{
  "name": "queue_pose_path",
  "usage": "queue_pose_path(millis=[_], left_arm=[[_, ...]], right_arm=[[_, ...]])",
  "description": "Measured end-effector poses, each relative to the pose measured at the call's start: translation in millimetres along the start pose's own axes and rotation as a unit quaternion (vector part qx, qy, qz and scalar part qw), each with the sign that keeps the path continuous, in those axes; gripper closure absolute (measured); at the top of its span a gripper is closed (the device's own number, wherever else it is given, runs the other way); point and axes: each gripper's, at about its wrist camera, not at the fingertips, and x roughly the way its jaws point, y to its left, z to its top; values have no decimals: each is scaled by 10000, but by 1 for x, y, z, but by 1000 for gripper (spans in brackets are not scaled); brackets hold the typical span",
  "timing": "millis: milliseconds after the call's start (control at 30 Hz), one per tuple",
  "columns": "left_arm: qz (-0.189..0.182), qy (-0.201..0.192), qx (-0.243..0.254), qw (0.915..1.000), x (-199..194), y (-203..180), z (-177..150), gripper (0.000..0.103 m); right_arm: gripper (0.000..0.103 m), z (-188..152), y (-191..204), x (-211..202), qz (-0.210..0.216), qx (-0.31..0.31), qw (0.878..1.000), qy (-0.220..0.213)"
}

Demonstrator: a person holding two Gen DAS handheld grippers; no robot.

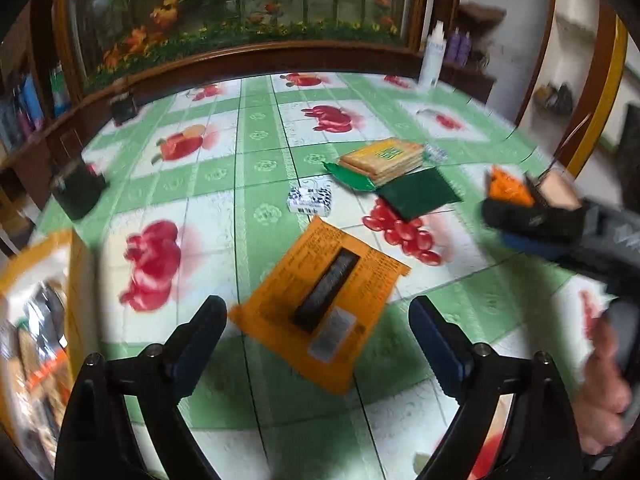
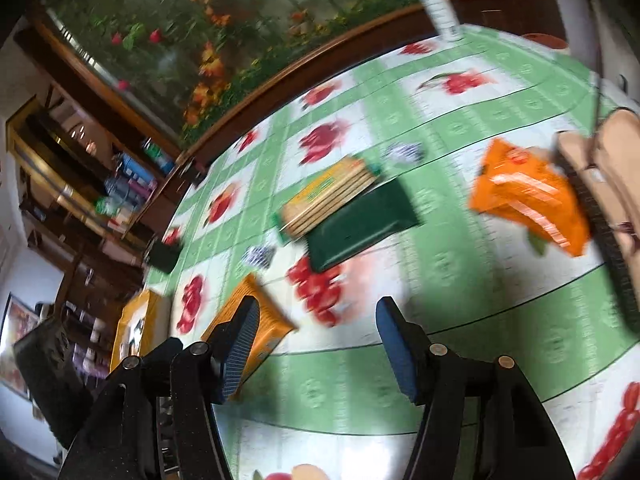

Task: Organize snacks
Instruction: 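Lower the left tool onto the orange black-label packet and close it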

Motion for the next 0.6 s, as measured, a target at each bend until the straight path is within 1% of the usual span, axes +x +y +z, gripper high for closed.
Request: queue_pose_path(millis=[67,100,200,367,433,467,533,600], left_arm=[[267,4,211,9994,6,-7,8,11],[329,51,273,9991,11,-8,12,11],[372,314,319,9983,29,-8,20,11],[8,314,145,9994,32,-3,17,10],[-167,434,174,9988,36,-6,12,10],[-172,472,206,9985,38,-10,10,10],[-64,466,316,9984,41,-15,5,10],[20,394,303,9988,42,-17,2,11]], right_arm=[[38,3,-8,-5,131,205,9997,-34],[38,3,-10,-5,223,275,9994,-5],[38,4,-11,-5,345,362,9987,59],[38,4,-8,-9,477,327,9983,46],[38,4,-7,-11,525,315,9981,36],[38,4,-6,-11,529,307,9981,34],[38,4,-6,-11,539,292,9981,34],[38,4,-5,-12,513,269,9983,12]])
